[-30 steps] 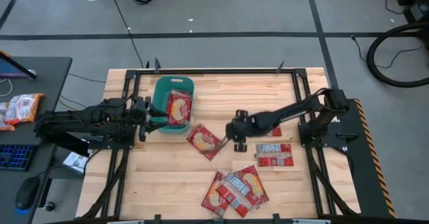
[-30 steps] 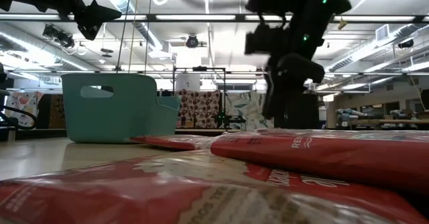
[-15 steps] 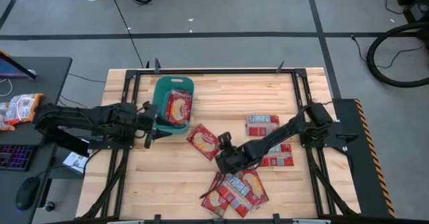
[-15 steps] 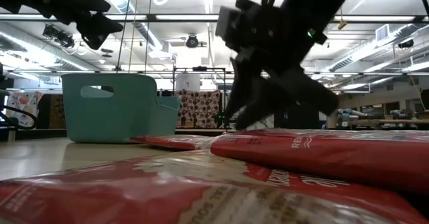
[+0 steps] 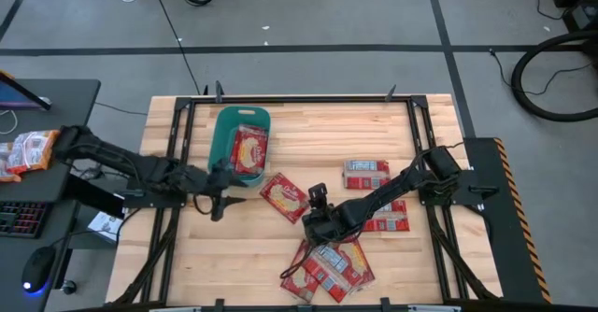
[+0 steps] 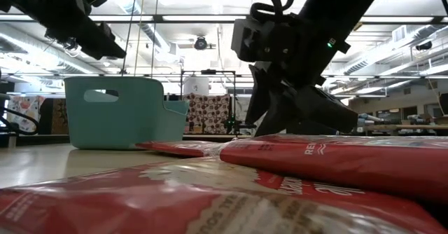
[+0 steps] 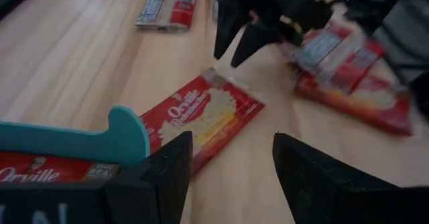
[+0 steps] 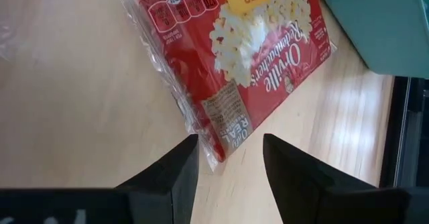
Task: Sort popcorn bags into baskets
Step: Put the red popcorn bag into the green bin
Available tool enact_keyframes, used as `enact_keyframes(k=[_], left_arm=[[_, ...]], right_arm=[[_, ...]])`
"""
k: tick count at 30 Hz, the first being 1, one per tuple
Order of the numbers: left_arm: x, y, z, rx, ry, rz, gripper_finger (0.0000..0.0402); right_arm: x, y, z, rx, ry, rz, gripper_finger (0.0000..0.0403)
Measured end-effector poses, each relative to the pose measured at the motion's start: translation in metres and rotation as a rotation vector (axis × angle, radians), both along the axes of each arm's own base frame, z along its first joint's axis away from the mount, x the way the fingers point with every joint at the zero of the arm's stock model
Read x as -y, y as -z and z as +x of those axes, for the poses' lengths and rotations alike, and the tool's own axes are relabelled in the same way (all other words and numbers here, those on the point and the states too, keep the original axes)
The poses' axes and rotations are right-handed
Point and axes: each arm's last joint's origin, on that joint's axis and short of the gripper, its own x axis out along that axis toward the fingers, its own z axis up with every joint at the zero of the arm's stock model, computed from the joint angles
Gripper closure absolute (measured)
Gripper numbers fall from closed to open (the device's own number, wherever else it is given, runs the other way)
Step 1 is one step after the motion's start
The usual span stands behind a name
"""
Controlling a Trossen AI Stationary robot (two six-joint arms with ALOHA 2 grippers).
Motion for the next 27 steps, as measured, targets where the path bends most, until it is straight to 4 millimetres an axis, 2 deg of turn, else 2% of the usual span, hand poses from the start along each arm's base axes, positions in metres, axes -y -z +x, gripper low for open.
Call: enact_keyframes(k=[9, 14, 21, 27], left_arm=[[0.023, 0.004, 0.018, -0.058, -0.023, 0.112, 0.0192], [0.036, 0.005, 0.032, -0.095, -0.026, 0.18, 0.0192], [0.04, -0.004, 0.039, -0.099, -0.042, 0.198, 0.0192], [0.04, -0.01, 0.038, -0.088, -0.042, 0.192, 0.0192]], right_arm=[[0.006, 0.009, -0.013, -0.12, -0.015, -0.077, 0.0232], [0.005, 0.018, -0.011, -0.111, -0.056, -0.108, 0.0233], [0.005, 0.028, -0.004, -0.104, -0.094, -0.139, 0.0233], [0.005, 0.027, 0.003, -0.066, -0.139, -0.161, 0.0235]])
